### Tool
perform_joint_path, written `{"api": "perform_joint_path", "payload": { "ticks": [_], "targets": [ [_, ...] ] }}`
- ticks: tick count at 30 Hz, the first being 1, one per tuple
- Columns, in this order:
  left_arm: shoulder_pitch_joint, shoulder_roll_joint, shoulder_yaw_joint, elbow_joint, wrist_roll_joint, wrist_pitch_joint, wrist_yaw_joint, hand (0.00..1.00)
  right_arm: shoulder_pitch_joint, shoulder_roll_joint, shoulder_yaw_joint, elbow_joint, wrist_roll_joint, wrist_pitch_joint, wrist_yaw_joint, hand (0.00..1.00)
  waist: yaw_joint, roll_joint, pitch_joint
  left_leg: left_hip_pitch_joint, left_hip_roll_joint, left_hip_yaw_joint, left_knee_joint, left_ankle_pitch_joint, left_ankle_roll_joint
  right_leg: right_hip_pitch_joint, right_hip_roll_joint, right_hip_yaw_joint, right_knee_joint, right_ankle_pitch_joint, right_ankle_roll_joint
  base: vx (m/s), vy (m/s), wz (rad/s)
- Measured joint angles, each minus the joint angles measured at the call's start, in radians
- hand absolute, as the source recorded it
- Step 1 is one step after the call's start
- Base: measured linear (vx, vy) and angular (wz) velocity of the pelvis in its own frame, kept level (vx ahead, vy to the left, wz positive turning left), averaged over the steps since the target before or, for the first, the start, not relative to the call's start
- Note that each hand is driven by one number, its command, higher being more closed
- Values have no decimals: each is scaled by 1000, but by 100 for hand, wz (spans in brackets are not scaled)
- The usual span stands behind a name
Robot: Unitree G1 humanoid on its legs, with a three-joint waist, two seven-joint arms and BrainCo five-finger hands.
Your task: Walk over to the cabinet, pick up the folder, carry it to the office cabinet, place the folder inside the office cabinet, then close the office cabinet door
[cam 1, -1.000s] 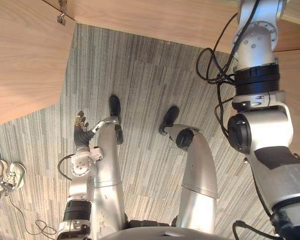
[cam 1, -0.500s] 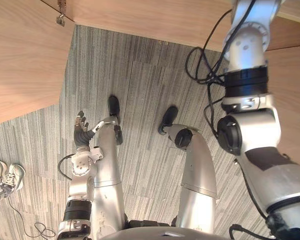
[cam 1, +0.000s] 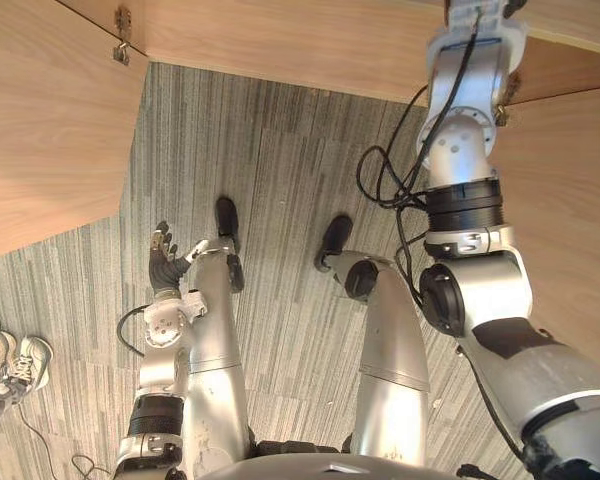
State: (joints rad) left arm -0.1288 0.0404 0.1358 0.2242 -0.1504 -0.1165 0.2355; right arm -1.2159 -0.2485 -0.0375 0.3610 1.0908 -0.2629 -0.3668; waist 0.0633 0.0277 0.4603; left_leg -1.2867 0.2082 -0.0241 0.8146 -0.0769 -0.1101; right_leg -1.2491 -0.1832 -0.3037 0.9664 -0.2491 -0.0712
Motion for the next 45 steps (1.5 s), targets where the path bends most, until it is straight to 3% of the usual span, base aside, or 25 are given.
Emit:
{"api": "perform_joint_path", "payload": {
  "ticks": [11, 18, 25, 31, 45],
  "targets": [
    [-6, 26, -1, 48, 1, 11, -14, 0, 25, -176, 155, 10, -2, 98, 102, 0, -14, -2, -2, 20, 12, 19, -32, 14, 10, 17, 15, 5, -50, 31, 6, -3, 8, -4],
    [-16, 44, -2, 91, 2, 16, -28, 0, 33, -287, 236, 13, -109, 141, 148, 0, -22, -3, -2, 29, 14, 30, -34, 12, 15, 32, 18, 11, -76, 48, 14, -5, 14, -4],
    [-37, 61, -1, 121, 1, 17, -32, 0, 34, -302, 262, 72, -103, 140, 185, 0, -23, -18, -10, 32, 14, 45, -44, 17, 24, 32, 16, 16, -90, 58, 19, -6, 4, -1],
    [-37, 59, -1, 121, -1, 17, -32, 0, 47, -300, 257, 87, -30, 133, 191, 0, -22, -18, -10, 38, 14, 48, -47, 17, 25, 35, 16, 18, -91, 59, 19, 0, 0, 0],
    [-47, 56, 0, 119, -3, 19, -31, 0, 302, -188, 89, -43, 53, 82, 207, 0, -14, -28, -18, 53, 14, 52, -52, 15, 28, 52, 15, 18, -97, 59, 21, 0, 0, 0]
  ]
}}
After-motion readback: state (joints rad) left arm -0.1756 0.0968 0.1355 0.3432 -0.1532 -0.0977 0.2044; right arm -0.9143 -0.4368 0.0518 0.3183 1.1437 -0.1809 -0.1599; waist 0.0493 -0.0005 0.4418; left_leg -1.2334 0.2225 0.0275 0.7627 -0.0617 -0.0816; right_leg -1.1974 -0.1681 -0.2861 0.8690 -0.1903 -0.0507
